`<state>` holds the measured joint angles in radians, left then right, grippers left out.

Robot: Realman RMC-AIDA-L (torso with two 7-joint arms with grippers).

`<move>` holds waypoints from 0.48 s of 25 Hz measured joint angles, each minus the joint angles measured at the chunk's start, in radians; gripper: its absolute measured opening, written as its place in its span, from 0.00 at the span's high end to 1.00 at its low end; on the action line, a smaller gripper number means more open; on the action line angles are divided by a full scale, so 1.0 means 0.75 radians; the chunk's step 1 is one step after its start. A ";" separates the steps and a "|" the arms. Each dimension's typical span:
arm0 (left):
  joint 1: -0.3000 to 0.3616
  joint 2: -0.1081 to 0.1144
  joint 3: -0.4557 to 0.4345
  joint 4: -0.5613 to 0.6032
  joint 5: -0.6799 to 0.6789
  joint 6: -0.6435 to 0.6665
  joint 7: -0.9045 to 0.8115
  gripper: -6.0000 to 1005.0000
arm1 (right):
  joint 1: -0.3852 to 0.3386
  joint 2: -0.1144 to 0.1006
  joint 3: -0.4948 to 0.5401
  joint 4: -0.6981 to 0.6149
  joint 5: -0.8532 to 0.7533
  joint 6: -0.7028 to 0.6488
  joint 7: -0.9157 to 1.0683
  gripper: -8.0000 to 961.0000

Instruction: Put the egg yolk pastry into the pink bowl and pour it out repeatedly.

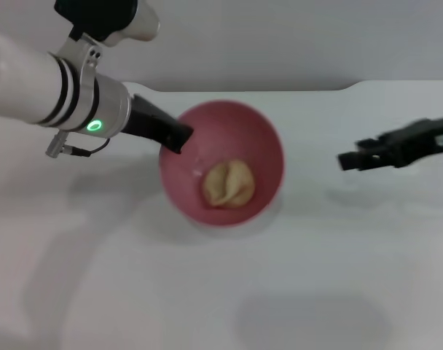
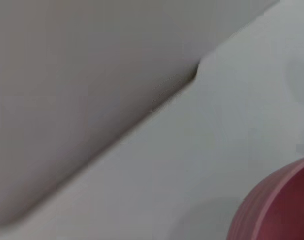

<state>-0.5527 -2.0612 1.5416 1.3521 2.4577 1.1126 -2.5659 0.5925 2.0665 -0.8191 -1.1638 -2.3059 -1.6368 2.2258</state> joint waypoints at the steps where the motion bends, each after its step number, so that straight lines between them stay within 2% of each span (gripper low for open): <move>1: 0.049 0.002 0.044 0.057 -0.007 -0.057 0.028 1.00 | -0.015 0.000 0.030 0.009 -0.005 0.000 0.000 0.41; 6: 0.294 0.004 0.263 0.259 -0.006 -0.419 0.209 1.00 | -0.080 0.000 0.168 0.038 -0.009 -0.004 0.001 0.41; 7: 0.294 0.004 0.263 0.259 -0.006 -0.419 0.209 1.00 | -0.090 0.000 0.188 0.042 -0.009 -0.004 0.001 0.41; 10: 0.454 0.003 0.510 0.301 0.043 -0.853 0.409 1.00 | -0.111 0.001 0.230 0.051 -0.010 -0.008 0.001 0.41; 12: 0.462 0.003 0.528 0.299 0.051 -0.879 0.420 1.00 | -0.114 0.001 0.233 0.051 -0.010 -0.008 0.001 0.41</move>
<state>-0.2061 -2.0586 1.9378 1.5762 2.4960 0.4535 -2.2505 0.5073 2.0672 -0.6442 -1.1257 -2.3135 -1.6430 2.2268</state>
